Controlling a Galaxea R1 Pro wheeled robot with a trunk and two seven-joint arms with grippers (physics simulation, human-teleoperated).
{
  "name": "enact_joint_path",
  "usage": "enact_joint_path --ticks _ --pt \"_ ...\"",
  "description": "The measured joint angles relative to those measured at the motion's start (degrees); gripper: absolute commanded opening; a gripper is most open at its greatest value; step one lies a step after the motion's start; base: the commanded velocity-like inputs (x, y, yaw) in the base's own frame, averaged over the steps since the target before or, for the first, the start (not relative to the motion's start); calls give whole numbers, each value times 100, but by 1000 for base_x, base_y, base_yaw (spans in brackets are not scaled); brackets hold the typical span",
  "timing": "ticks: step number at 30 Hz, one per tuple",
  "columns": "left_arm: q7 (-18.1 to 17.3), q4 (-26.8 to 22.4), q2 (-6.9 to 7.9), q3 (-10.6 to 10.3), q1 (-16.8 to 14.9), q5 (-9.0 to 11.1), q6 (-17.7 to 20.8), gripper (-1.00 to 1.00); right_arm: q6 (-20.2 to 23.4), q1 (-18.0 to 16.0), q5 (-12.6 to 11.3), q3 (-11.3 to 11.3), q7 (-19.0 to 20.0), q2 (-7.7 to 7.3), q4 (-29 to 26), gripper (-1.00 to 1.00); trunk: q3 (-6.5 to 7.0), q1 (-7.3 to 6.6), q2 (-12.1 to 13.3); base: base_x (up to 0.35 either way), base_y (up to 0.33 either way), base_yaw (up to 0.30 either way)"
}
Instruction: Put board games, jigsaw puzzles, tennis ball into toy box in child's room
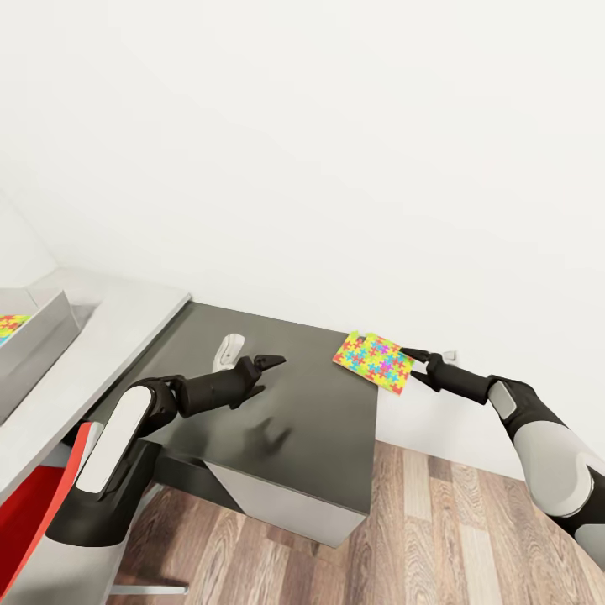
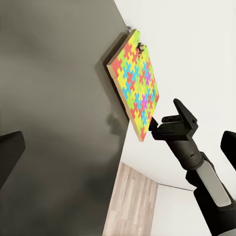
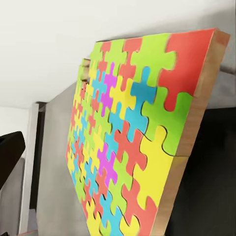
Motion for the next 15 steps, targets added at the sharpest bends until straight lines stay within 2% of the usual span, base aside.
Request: enact_joint_path --ticks 15 --pt "-1 0 0 0 0 3 0 100 3 7 -6 -318 -84 -14 7 100 0 0 0 0 0 10"
